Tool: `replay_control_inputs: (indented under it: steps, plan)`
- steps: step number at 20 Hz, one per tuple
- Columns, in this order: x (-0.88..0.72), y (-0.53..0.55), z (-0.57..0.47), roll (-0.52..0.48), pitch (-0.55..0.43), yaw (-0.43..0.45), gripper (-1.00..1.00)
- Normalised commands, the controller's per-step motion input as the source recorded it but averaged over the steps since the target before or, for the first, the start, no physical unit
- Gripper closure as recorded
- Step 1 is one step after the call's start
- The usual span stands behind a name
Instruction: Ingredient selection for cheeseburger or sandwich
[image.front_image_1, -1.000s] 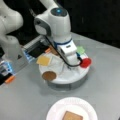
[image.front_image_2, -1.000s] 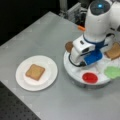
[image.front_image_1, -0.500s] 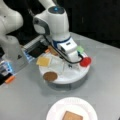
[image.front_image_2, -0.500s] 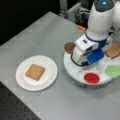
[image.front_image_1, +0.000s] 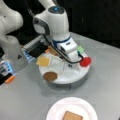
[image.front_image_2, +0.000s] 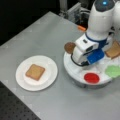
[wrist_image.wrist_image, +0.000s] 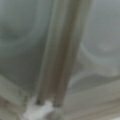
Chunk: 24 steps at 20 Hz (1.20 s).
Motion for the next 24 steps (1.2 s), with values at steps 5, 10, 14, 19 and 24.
replay_control_inputs:
  steps: [5,10,14,19,24]
  plan:
    - [0.17,0.23,-0.37,0.03,0.147,0.119,-1.0]
    - [0.05,0.17,-0.26,-0.019,0.088,-0.03,-1.0]
    - [-0.07,0.13,-0.15,-0.082,0.033,-0.187,-1.0]
    - [-0.18,0.13,-0.03,-0.151,-0.043,-0.298,-1.0]
    - [-0.16,0.13,0.06,-0.148,-0.051,-0.172,-1.0]
